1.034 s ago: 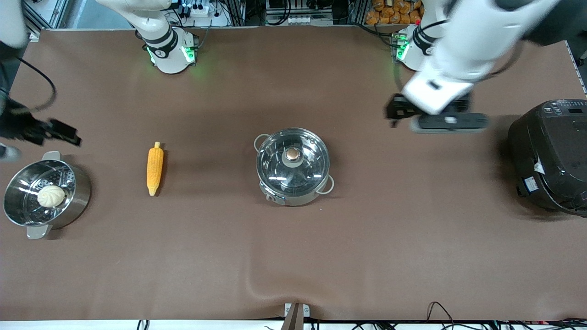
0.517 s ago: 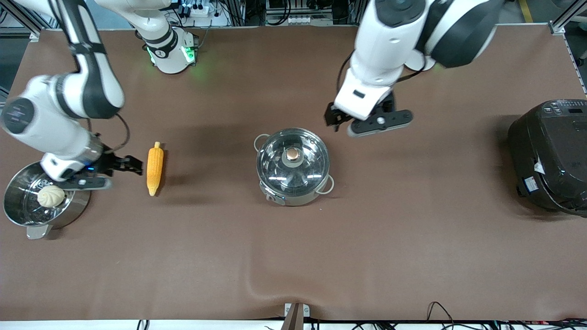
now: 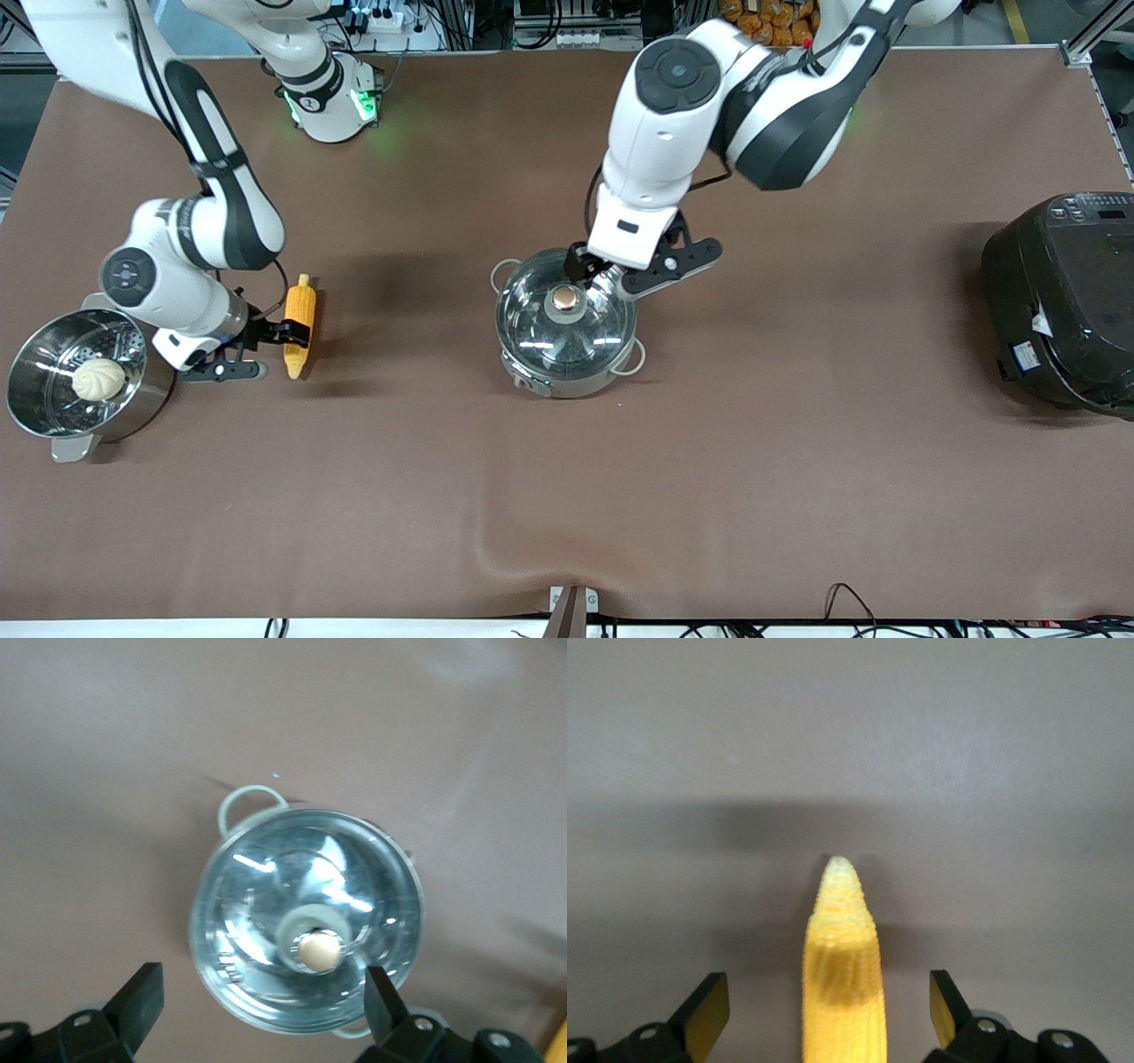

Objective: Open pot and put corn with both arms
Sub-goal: 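Grasp the yellow corn with the right gripper while the left gripper reaches the lid, then grasp the glass lid knob with the left gripper while the right gripper lifts corn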

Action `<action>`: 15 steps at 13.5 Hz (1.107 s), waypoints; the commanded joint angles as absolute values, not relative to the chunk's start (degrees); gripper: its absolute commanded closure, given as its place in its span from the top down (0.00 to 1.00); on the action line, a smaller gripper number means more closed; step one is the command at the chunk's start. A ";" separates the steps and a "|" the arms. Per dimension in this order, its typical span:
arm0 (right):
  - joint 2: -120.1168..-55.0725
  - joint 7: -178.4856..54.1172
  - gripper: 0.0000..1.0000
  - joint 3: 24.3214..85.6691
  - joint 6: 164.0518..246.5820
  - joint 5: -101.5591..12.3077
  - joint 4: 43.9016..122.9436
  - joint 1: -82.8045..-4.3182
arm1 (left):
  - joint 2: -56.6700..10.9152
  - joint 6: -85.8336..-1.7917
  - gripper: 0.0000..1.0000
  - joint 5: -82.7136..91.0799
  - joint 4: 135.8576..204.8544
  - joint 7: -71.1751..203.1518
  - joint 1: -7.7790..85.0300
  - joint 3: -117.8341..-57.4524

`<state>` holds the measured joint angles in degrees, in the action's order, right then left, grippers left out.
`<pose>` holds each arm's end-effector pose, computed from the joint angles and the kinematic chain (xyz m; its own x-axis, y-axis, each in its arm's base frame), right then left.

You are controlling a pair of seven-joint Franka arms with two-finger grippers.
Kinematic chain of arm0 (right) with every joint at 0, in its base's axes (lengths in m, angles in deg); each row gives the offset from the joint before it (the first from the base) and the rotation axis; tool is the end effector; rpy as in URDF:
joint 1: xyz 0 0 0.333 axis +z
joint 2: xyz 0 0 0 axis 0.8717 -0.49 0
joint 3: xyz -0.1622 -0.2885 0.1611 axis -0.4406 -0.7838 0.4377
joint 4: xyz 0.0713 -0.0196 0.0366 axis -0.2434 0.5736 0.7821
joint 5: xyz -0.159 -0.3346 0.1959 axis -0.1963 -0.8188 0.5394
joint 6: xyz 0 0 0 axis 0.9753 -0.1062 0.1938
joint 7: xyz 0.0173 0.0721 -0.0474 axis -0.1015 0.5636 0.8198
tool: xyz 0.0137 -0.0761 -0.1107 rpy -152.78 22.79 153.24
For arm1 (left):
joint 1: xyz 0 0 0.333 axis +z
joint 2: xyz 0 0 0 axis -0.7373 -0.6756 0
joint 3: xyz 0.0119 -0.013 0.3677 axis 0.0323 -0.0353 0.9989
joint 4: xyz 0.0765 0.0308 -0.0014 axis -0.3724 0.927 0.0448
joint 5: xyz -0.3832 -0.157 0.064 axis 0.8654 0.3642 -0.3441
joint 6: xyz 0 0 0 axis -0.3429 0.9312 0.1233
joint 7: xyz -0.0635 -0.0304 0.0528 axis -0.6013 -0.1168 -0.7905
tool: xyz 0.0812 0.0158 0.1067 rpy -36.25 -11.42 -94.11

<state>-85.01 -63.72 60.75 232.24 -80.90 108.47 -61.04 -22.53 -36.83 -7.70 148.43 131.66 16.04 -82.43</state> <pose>0.5951 -0.0006 0.2204 0.9978 0.0503 -0.0431 0.0499 -0.9987 -0.0111 0.5627 -0.5006 0.5026 0.8796 0.4756 -0.0040 0.4714 -0.8706 0.1409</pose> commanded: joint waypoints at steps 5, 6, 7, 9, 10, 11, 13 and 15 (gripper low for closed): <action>-85.31 -61.85 0.97 61.32 231.56 -81.74 112.98 -61.63 | -31.18 -43.28 1.00 -8.94 142.80 141.80 5.25 -73.65; -85.14 -61.85 0.94 61.32 230.94 -81.82 113.07 -61.63 | -31.62 -43.28 1.00 -8.85 142.98 141.72 3.92 -71.80; -84.88 -61.85 0.91 61.41 229.54 -81.82 113.07 -61.54 | -32.49 -43.02 1.00 -8.94 142.98 141.37 3.82 -71.34; -84.87 -61.85 0.78 61.41 228.83 -81.74 113.07 -61.54 | -34.24 -43.02 1.00 -9.55 143.07 141.28 3.56 -71.25; -85.05 -61.94 0.65 61.41 228.31 -81.74 113.07 -61.54 | -35.30 -43.02 1.00 -10.25 143.07 141.36 2.51 -71.08; -84.79 -61.94 0.53 61.41 227.08 -81.74 112.99 -61.54 | -36.10 -43.10 1.00 -11.22 143.07 141.28 2.33 -70.73; -83.39 -61.94 0.33 61.41 222.87 -81.65 111.59 -61.63 | -37.59 -44.59 0.93 -11.84 142.71 140.66 2.24 -70.64; -82.07 -61.85 0.18 61.41 218.48 -81.65 109.22 -61.45 | -37.16 -44.16 0.94 -11.67 142.80 140.57 2.24 -70.90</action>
<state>-85.35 -62.15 61.07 222.90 -81.20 110.37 -61.22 -36.82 -44.80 -10.33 144.66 140.34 3.01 -71.60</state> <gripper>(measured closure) 0.559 0.062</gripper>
